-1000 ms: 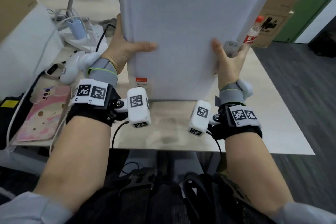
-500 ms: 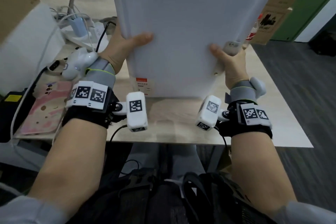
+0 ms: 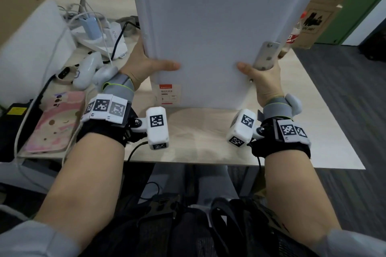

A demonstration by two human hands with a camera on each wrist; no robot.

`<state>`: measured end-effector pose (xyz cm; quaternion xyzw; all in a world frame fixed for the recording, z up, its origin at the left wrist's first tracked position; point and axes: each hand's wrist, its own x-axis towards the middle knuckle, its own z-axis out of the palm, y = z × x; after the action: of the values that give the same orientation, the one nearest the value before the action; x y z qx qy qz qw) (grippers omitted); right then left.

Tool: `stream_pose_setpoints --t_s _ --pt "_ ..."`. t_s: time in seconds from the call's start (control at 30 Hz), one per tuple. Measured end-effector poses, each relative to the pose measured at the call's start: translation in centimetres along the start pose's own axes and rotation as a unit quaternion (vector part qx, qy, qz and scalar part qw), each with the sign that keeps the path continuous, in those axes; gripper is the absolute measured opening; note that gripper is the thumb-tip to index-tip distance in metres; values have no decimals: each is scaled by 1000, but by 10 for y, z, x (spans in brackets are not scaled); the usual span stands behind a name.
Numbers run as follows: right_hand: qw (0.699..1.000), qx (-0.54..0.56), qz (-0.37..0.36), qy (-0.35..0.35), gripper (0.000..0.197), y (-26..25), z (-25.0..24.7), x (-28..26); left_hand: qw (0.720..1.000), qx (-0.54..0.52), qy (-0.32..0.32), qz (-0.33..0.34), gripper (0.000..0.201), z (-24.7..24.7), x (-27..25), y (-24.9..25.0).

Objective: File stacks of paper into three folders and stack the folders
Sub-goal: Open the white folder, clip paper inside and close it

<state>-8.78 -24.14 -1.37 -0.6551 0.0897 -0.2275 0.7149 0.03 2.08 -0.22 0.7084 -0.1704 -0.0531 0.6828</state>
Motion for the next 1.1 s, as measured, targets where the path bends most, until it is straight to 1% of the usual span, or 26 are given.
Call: stream_pose_setpoints --t_s 0.03,0.1,0.17,0.3,0.33,0.4,0.5,0.57,0.67,0.73,0.8,0.83,0.87,0.9,0.97,1.0,1.03,1.07,1.1 --pt "1000 -3 8 -2 65 1 -1 0 1000 -3 -8 -6 102 0 0 -1" --pt "1000 -6 20 -10 53 2 -1 1 999 -15 -22 -21 100 -2 0 -5" --pt "1000 -7 25 -13 50 3 -1 1 998 -31 -29 -36 96 -2 -3 -8" --pt "999 -7 35 -32 60 5 -4 2 998 -44 -11 -48 94 -3 -7 -16" --pt "999 -9 36 -33 59 5 -4 2 998 -46 -5 -48 93 -2 -7 -17" --pt "999 -9 38 -30 48 3 -4 1 998 -50 5 -46 92 -1 -7 -17" --pt "999 9 33 -4 39 2 2 1 997 -55 23 -44 88 0 -7 -17" --pt "999 18 27 20 34 0 6 1 997 -52 44 -42 81 3 -8 -14" --pt "998 20 35 47 29 -8 12 1 995 -42 77 -50 63 6 -4 -5" --pt "997 21 57 57 20 -11 16 3 992 -60 90 -66 56 5 0 -1" --pt "994 17 93 62 17 -13 20 6 988 -72 96 -102 48 5 4 1" --pt "991 10 114 62 17 -12 21 8 985 -67 99 -125 42 5 5 0" --pt "989 -1 136 64 20 -11 22 10 982 -61 101 -148 40 5 6 -3" --pt "985 -15 158 68 27 -7 22 11 978 -55 98 -175 48 4 8 -7" --pt "973 -53 209 77 48 1 22 15 970 -44 76 -227 79 0 8 -17" --pt "968 -74 226 80 58 4 23 14 966 -35 63 -249 90 -2 9 -23" --pt "962 -97 241 81 68 7 23 13 962 -22 47 -268 92 -4 8 -28" --pt "956 -120 255 79 76 10 23 13 958 -13 28 -284 86 -4 7 -32" --pt "950 -142 266 79 79 14 23 14 955 -8 12 -296 75 -5 6 -34"
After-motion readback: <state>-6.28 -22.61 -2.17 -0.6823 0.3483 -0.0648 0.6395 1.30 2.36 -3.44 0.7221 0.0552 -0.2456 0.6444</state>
